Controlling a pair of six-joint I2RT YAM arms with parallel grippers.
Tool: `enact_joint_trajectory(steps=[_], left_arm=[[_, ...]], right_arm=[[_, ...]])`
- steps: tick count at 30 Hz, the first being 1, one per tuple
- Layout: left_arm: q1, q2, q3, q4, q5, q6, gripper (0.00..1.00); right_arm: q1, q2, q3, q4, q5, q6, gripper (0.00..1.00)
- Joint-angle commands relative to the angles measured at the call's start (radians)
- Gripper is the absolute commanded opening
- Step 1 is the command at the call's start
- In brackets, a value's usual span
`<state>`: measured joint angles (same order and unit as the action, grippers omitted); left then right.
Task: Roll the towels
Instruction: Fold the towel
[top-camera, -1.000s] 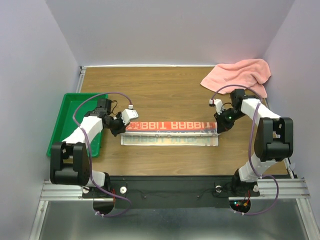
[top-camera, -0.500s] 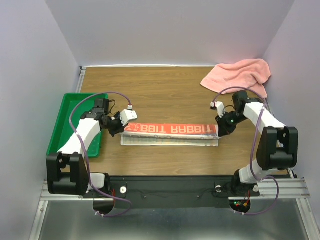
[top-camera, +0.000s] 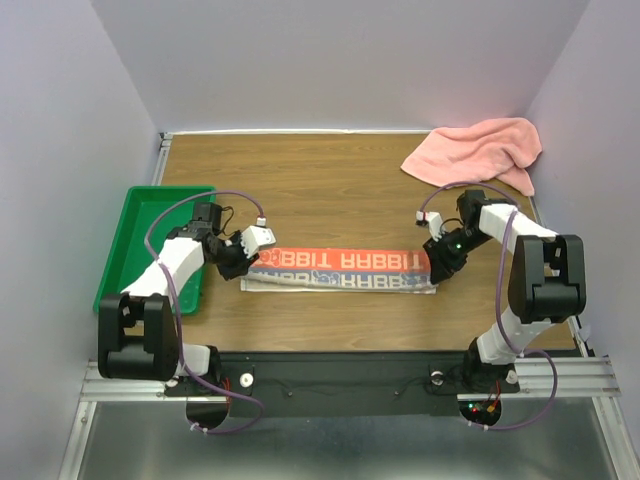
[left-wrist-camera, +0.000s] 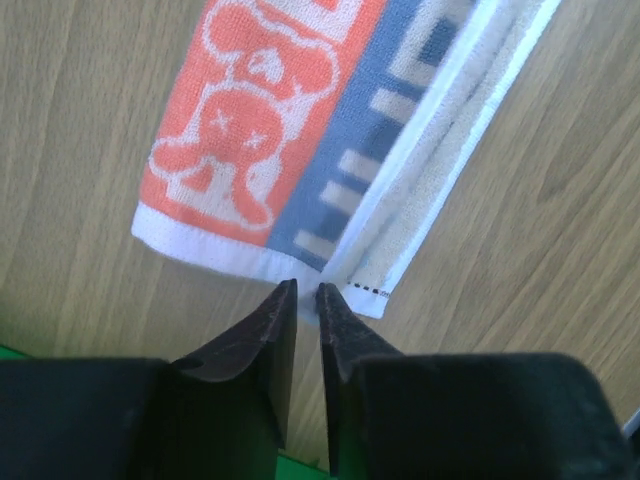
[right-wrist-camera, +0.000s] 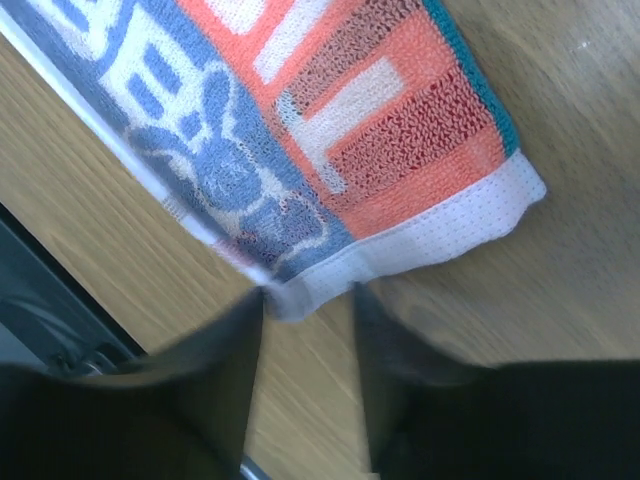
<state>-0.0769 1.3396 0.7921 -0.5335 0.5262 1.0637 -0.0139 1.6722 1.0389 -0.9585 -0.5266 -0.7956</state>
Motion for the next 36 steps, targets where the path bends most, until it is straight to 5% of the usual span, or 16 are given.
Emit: enact_joint_trajectory(steps=[1,2,11,18,29,36], left_arm=[[0.006,-0.051,-0.004,-0.037,-0.025,0.021,0.41],[0.006,-0.084,-0.001,-0.048,-0.02,0.019,0.49],[0.006,-0.162,0.058,-0.073,0.057,-0.108,0.53],[-0.001,0.01,0.096,0.024,0.072,-0.361,0.47],[-0.099,0.246,0.173,0.147,-0.155,-0.534,0.27],[-0.138,0.567,0.516,0.181,-0.19,-0.591,0.23]], right_arm=[[0.002,-0.043,0.033,-0.008,0.002,-0.013,0.51],[0.002,-0.07,0.036,-0.02,-0.001,-0.013,0.53],[0.005,-0.077,0.22,-0.077,-0.093,0.071,0.52],[0.103,0.026,0.207,0.019,0.019,0.148,0.38],[0.147,0.113,0.093,0.104,0.235,0.193,0.33],[0.293,0.075,-0.026,0.043,0.214,0.176,0.37]])
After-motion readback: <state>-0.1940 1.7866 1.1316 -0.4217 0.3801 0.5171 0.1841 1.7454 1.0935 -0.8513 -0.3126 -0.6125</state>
